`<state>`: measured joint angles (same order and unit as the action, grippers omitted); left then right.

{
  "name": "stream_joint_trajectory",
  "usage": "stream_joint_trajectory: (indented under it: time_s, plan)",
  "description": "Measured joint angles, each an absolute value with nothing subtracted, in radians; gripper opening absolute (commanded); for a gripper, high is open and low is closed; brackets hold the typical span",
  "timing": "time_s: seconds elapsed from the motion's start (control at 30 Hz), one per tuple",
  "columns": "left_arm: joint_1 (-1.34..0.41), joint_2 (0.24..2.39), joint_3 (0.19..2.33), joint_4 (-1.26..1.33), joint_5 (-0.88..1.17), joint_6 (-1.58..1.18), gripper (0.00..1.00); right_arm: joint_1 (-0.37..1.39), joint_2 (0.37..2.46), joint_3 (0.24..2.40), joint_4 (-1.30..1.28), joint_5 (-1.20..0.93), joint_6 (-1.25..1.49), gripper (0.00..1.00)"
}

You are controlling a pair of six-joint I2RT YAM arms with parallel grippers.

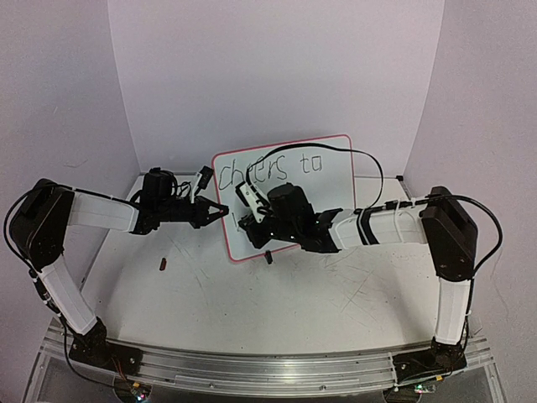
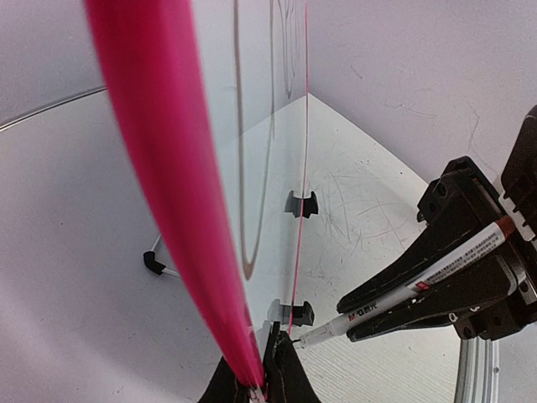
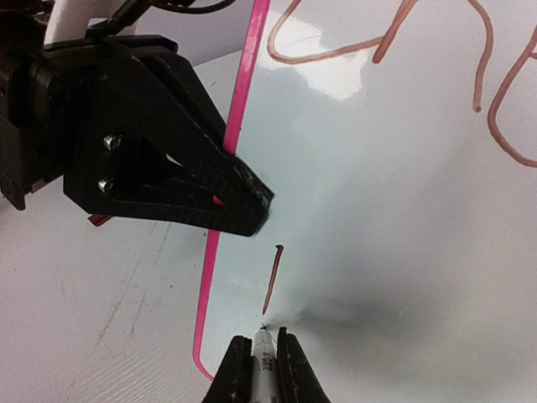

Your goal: Write a sentence on the whiteboard

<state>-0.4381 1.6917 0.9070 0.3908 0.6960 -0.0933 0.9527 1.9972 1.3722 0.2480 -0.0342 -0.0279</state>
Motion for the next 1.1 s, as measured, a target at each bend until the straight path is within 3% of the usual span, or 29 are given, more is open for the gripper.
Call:
stream_joint_trajectory:
  time_s: [0.6,1.1]
  plan:
    - [-0.438,1.692,0.907,0.39,0.687,-0.093,0.0,0.955,1.997,1.444,0.272,0.065,-0.024,0.0]
    - [-0.438,1.692,0.907,0.389,0.685,-0.095,0.0,0.956,1.98,1.372,0.32,0.102,-0.02,0.0]
